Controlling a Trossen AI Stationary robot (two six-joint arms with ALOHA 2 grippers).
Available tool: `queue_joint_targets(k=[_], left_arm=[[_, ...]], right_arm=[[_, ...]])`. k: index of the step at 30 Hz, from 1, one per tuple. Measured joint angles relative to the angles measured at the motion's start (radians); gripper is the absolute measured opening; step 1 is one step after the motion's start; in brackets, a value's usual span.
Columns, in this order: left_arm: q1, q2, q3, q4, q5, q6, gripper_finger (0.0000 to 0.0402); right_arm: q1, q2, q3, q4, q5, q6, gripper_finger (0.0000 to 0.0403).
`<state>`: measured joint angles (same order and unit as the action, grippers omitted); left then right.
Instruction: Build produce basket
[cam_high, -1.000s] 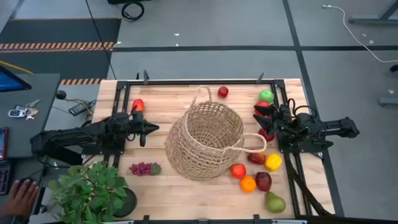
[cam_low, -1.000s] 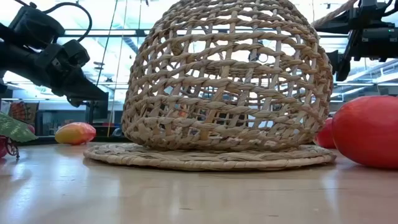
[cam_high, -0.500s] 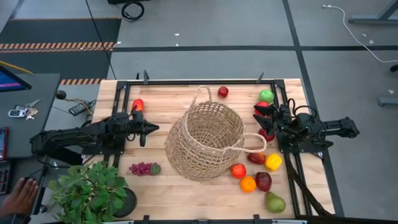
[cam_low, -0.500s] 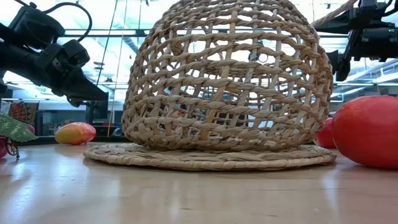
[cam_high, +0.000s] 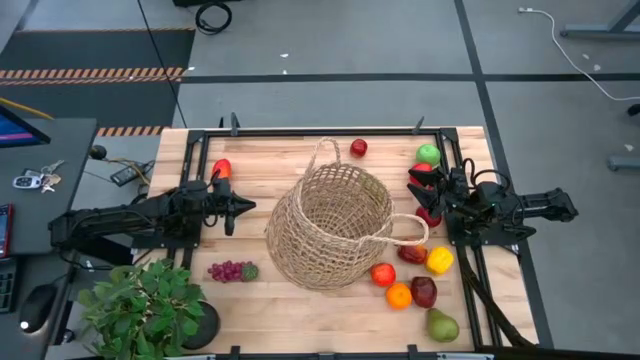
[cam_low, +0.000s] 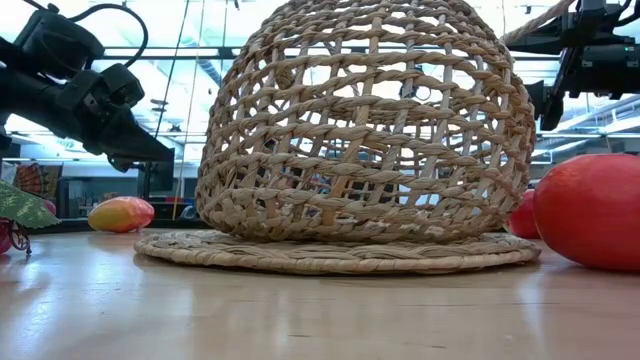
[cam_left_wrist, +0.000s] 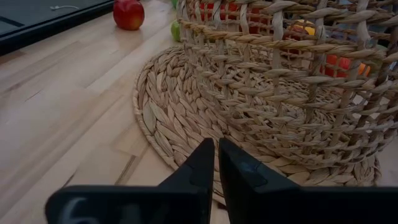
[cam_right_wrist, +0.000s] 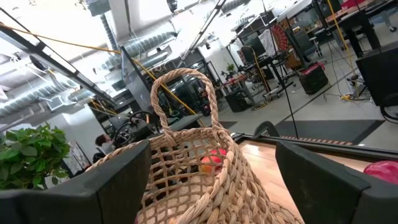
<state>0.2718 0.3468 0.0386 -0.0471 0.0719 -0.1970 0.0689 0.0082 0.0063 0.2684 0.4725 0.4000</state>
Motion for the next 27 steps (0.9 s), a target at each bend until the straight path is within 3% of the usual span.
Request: queue_joint_targets(k=[27], left_arm=[[0.0, 0.0, 0.0, 0.0, 0.0, 0.0, 0.0034]], right_arm=[[0.0, 0.0, 0.0, 0.0, 0.0, 0.0, 0.0348]])
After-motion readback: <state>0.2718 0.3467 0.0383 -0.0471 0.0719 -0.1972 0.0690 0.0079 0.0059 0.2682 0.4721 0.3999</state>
